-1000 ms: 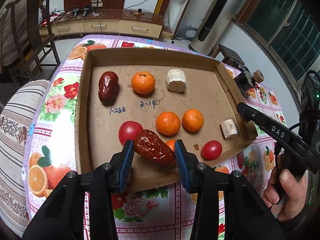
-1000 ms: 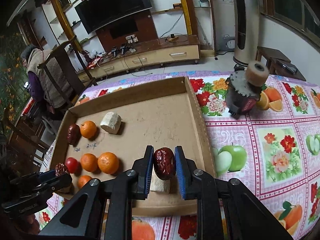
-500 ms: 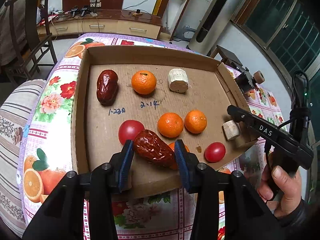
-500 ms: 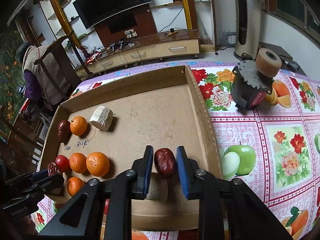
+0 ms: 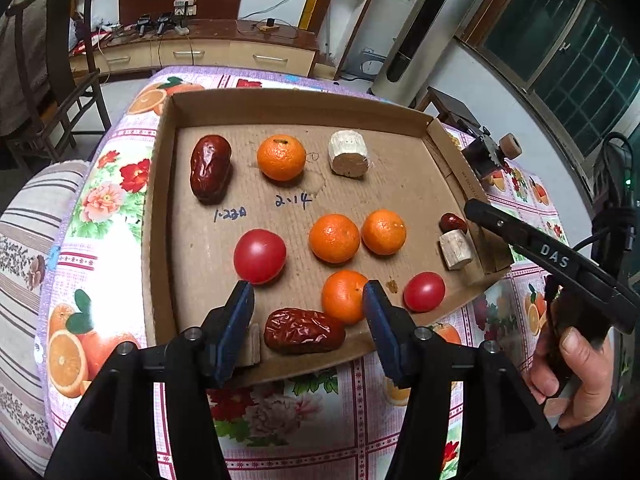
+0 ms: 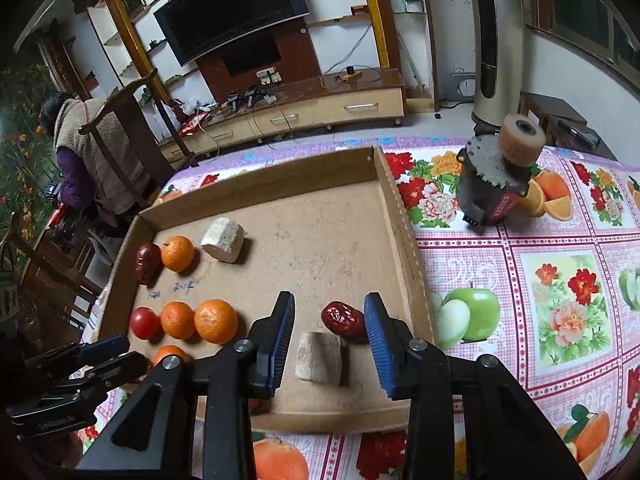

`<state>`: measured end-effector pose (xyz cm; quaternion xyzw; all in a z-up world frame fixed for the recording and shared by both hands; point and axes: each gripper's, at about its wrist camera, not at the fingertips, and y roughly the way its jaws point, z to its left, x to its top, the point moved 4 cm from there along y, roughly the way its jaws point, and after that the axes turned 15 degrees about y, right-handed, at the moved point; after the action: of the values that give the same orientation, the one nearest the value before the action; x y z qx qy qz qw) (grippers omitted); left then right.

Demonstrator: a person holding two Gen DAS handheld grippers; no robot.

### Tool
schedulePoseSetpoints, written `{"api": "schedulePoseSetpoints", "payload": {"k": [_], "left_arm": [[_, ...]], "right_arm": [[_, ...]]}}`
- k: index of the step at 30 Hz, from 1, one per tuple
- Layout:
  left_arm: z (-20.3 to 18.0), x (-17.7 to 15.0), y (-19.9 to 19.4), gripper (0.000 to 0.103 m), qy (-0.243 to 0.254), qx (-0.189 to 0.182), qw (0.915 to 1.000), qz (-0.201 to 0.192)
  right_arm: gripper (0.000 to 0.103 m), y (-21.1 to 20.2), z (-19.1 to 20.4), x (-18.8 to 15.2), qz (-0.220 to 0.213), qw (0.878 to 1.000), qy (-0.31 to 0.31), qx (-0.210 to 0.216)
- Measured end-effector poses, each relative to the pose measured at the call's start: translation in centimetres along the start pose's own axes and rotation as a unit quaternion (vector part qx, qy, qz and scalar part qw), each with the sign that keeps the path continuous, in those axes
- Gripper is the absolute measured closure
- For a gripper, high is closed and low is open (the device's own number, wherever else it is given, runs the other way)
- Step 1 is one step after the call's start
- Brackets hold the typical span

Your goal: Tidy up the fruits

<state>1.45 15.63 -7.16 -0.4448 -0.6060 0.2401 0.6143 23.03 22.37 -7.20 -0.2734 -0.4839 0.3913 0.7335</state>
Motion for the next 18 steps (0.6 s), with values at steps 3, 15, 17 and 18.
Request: {"api": "schedulePoseSetpoints", "payload": {"k": [3, 15, 17, 18], "left_arm": [[-0.2, 0.1, -0.7, 0.048, 0.005, 0.005, 1.0000, -0.003], [-1.1, -0.6, -2.7, 0.048, 0.016, 0.013, 0.9998, -0.001], [-1.3, -0.9, -3.2, 0.047, 0.021, 0.019, 0.9996, 0.000], [-1.5, -1.0, -3.4, 0.047, 0.024, 0.024, 0.9994, -0.001]], "right_arm": [[0.061, -1.1, 0.3, -0.3, 0.000, 1.000, -0.008, 0.006], [0.042, -4.7, 1.7, -2.9, 0.009, 0.998, -0.067, 0.020], [0.032, -5.3, 1.8, -3.4, 0.011, 0.997, -0.075, 0.024], [0.030, -5.7, 1.8, -3.6, 0.011, 0.996, -0.081, 0.025]]}}
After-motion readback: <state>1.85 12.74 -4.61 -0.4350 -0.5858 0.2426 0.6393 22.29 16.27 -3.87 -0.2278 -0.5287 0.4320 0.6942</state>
